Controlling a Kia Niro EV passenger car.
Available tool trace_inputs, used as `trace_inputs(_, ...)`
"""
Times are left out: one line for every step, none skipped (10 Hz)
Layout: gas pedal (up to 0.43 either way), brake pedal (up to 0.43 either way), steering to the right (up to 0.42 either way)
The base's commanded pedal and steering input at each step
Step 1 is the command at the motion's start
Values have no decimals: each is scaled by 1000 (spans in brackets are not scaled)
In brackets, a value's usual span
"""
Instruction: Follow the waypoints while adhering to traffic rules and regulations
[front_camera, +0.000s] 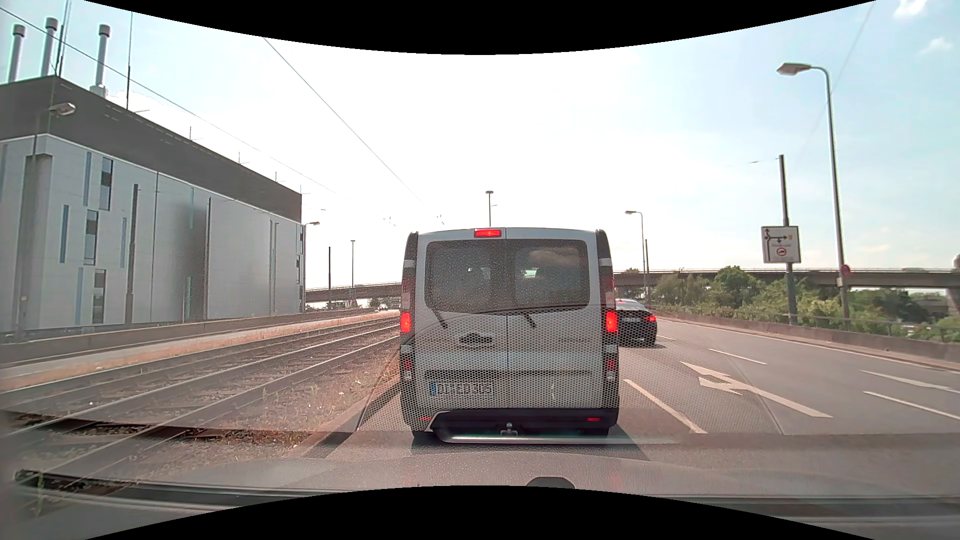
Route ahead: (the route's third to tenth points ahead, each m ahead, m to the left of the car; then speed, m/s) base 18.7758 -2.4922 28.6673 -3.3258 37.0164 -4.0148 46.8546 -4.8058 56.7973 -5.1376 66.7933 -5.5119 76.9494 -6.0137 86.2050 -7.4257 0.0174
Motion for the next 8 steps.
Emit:
trace_inputs(0, 299, -12)
trace_inputs(0, 287, -12)
trace_inputs(0, 311, -12)
trace_inputs(0, 341, -12)
trace_inputs(0, 384, -12)
trace_inputs(0, 396, -12)
trace_inputs(0, 396, -12)
trace_inputs(0, 390, -12)
